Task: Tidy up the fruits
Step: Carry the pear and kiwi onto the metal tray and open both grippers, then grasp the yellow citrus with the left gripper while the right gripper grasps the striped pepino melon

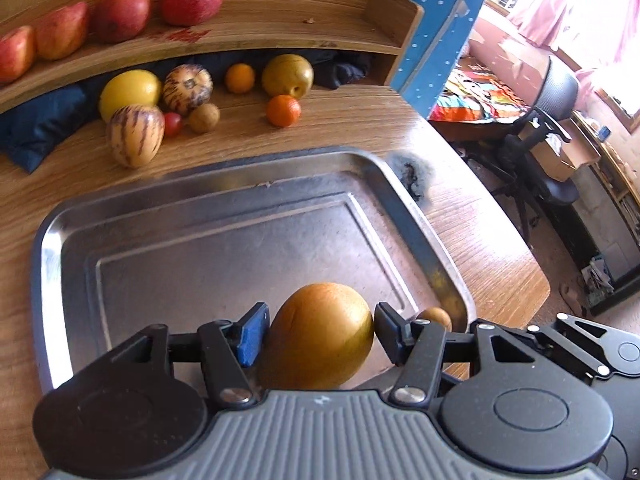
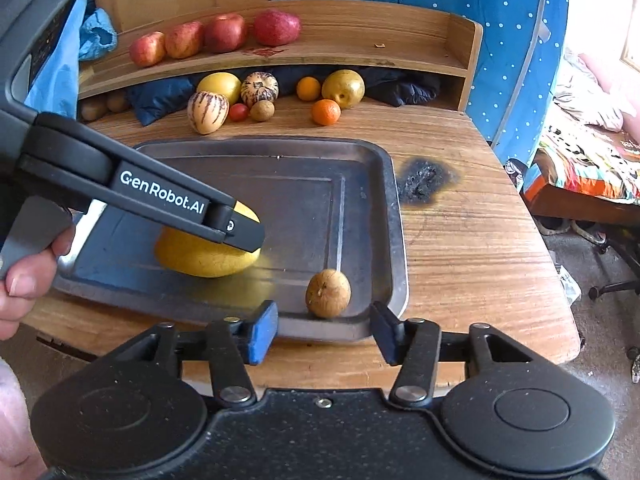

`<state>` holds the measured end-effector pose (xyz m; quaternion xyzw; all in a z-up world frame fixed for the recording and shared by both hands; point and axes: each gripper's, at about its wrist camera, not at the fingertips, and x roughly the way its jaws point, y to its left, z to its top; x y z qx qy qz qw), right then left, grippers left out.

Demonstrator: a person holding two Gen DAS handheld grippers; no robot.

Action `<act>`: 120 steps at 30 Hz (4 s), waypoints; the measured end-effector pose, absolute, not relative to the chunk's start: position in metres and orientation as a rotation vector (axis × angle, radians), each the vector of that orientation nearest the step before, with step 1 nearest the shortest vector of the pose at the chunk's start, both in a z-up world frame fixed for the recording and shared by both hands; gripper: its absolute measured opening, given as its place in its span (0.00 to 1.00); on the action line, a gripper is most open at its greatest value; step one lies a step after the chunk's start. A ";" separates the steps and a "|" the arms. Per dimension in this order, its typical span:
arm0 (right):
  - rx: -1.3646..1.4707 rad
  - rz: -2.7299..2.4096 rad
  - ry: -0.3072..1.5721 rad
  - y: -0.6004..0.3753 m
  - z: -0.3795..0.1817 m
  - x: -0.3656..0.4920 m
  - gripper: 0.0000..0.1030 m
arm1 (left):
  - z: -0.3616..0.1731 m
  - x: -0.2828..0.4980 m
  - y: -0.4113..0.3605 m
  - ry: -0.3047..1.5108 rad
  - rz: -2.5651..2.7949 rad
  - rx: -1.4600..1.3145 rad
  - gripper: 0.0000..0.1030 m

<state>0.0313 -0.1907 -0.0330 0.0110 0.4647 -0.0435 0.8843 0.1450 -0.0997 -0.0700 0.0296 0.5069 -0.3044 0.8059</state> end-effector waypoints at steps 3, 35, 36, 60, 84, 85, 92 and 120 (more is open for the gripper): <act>0.029 -0.075 0.957 -0.192 -0.032 0.023 0.67 | -0.069 0.139 -0.098 1.080 -0.626 0.062 0.63; 0.149 0.420 0.976 -0.142 -0.026 0.044 0.99 | -0.052 0.125 0.033 1.233 -0.114 -0.046 0.99; 0.151 0.418 0.972 -0.142 -0.025 0.048 0.99 | -0.053 0.128 0.036 1.238 -0.102 -0.050 0.99; 0.113 0.033 0.871 -0.119 -0.034 0.153 0.99 | -0.069 0.286 0.032 1.223 -0.344 0.031 0.99; -0.033 -0.115 0.958 -0.081 -0.060 0.268 0.89 | -0.080 0.390 -0.037 1.067 -0.574 0.088 0.87; -0.025 -0.120 0.959 -0.081 -0.060 0.271 0.87 | -0.081 0.392 -0.034 1.073 -0.584 0.073 0.86; 0.033 -0.147 0.975 -0.084 -0.066 0.287 0.75 | -0.088 0.405 -0.034 1.116 -0.637 0.014 0.77; 0.026 -0.125 0.945 -0.074 -0.067 0.275 0.53 | -0.090 0.399 -0.030 1.140 -0.707 -0.053 0.58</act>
